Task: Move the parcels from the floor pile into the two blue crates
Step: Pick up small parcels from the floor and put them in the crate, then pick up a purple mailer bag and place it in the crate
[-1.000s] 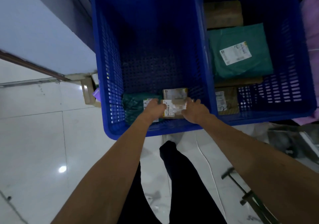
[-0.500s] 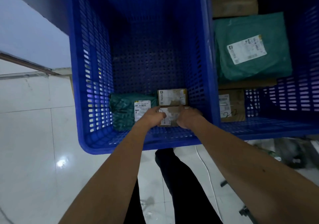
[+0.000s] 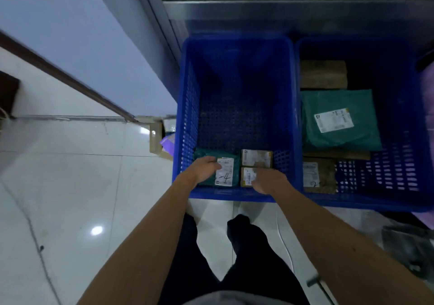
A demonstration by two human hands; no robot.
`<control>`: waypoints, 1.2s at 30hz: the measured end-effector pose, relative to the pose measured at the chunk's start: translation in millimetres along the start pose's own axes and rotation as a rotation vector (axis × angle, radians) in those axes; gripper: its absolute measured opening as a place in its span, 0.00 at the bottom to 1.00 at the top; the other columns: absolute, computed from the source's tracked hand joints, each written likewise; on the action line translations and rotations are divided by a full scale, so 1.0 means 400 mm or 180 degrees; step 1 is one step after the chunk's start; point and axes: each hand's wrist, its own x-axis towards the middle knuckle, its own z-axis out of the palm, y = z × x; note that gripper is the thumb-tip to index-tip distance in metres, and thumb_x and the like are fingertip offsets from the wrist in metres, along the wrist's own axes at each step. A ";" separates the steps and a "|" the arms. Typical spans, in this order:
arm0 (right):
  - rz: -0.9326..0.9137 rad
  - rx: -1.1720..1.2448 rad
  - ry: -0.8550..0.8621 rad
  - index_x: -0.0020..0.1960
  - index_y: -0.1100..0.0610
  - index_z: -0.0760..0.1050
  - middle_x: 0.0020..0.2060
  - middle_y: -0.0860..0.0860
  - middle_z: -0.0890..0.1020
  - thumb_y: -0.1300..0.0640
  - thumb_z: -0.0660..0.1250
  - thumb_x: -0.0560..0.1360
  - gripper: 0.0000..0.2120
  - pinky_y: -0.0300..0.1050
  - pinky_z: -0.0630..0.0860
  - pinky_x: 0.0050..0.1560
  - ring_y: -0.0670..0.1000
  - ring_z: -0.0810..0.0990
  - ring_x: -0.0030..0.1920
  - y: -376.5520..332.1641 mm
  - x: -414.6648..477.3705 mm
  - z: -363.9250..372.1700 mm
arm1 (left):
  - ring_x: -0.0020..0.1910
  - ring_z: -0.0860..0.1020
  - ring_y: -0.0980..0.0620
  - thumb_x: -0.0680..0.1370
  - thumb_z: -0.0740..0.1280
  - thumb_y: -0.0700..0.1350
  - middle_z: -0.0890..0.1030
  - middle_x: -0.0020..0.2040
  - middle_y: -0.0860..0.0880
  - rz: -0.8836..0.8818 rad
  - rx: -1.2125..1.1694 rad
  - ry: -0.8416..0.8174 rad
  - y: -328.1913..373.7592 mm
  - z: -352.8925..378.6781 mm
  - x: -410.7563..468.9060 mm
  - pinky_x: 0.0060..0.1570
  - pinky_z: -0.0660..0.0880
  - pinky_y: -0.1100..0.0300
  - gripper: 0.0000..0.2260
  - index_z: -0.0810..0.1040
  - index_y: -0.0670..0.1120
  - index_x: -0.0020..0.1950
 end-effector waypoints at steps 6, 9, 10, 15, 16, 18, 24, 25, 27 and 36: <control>-0.0424 0.0015 0.0188 0.80 0.59 0.52 0.71 0.58 0.72 0.47 0.52 0.85 0.28 0.53 0.75 0.61 0.58 0.77 0.60 -0.214 -0.105 -0.088 | 0.61 0.79 0.47 0.81 0.64 0.49 0.80 0.62 0.45 0.0059 -0.0687 0.0247 -0.030 -0.217 -0.179 0.55 0.73 0.55 0.14 0.77 0.47 0.65; -0.0469 0.0256 0.0325 0.80 0.58 0.53 0.74 0.60 0.67 0.47 0.55 0.84 0.29 0.55 0.73 0.64 0.61 0.73 0.66 -0.338 -0.107 -0.137 | 0.59 0.81 0.48 0.80 0.64 0.53 0.83 0.59 0.46 0.0078 -0.0774 0.0378 -0.077 -0.347 -0.194 0.56 0.74 0.54 0.14 0.80 0.47 0.61; -0.0463 0.0308 0.0355 0.80 0.58 0.54 0.74 0.60 0.67 0.47 0.55 0.84 0.29 0.55 0.73 0.64 0.62 0.72 0.67 -0.382 -0.108 -0.150 | 0.58 0.80 0.48 0.80 0.64 0.53 0.83 0.59 0.46 0.0073 -0.0778 0.0390 -0.096 -0.390 -0.190 0.59 0.74 0.53 0.14 0.80 0.47 0.60; -0.0334 0.0714 0.0762 0.74 0.58 0.65 0.63 0.60 0.76 0.47 0.57 0.83 0.23 0.52 0.76 0.56 0.60 0.77 0.57 -0.609 -0.074 -0.166 | 0.55 0.80 0.49 0.80 0.64 0.50 0.82 0.59 0.45 0.0070 -0.0738 0.0183 -0.193 -0.598 -0.134 0.64 0.72 0.50 0.13 0.78 0.47 0.62; -0.0285 0.0811 0.0830 0.71 0.59 0.67 0.60 0.59 0.77 0.48 0.57 0.83 0.22 0.51 0.76 0.53 0.60 0.78 0.55 -0.654 -0.063 -0.158 | 0.55 0.80 0.48 0.80 0.65 0.50 0.82 0.58 0.45 0.0046 -0.0713 0.0141 -0.210 -0.635 -0.119 0.62 0.72 0.51 0.14 0.78 0.46 0.63; -0.0233 0.0897 0.0955 0.68 0.59 0.70 0.51 0.58 0.79 0.49 0.58 0.82 0.19 0.48 0.74 0.45 0.58 0.79 0.48 -0.737 -0.035 -0.139 | 0.52 0.78 0.47 0.80 0.64 0.48 0.81 0.55 0.45 0.0055 -0.0700 0.0076 -0.234 -0.702 -0.092 0.56 0.72 0.54 0.12 0.79 0.45 0.61; -0.0157 0.1091 0.0836 0.64 0.58 0.70 0.57 0.59 0.78 0.48 0.59 0.81 0.17 0.46 0.67 0.45 0.58 0.76 0.52 -0.910 0.052 -0.095 | 0.46 0.74 0.48 0.79 0.67 0.46 0.77 0.48 0.45 -0.0141 -0.0612 -0.0032 -0.283 -0.868 -0.001 0.43 0.68 0.57 0.04 0.79 0.47 0.50; -0.0137 0.1200 0.0782 0.65 0.57 0.70 0.59 0.59 0.78 0.47 0.59 0.81 0.18 0.47 0.68 0.46 0.59 0.77 0.55 -0.931 0.079 -0.091 | 0.46 0.76 0.48 0.78 0.67 0.47 0.78 0.48 0.45 -0.0224 -0.0608 -0.0014 -0.293 -0.890 0.017 0.46 0.69 0.56 0.06 0.80 0.47 0.52; -0.0086 0.1445 0.0674 0.67 0.57 0.70 0.60 0.58 0.77 0.46 0.60 0.81 0.20 0.48 0.70 0.49 0.60 0.76 0.59 -0.967 0.144 -0.080 | 0.47 0.78 0.47 0.78 0.68 0.48 0.80 0.51 0.45 -0.0415 -0.0592 0.0011 -0.318 -0.928 0.072 0.51 0.71 0.55 0.10 0.80 0.46 0.57; 0.0186 0.1747 0.0584 0.67 0.59 0.70 0.61 0.60 0.78 0.46 0.60 0.80 0.22 0.44 0.69 0.46 0.60 0.77 0.55 -1.001 0.650 0.032 | 0.44 0.73 0.47 0.81 0.66 0.42 0.76 0.51 0.44 -0.0434 -0.0421 0.0189 -0.403 -0.950 0.523 0.37 0.64 0.60 0.11 0.78 0.44 0.62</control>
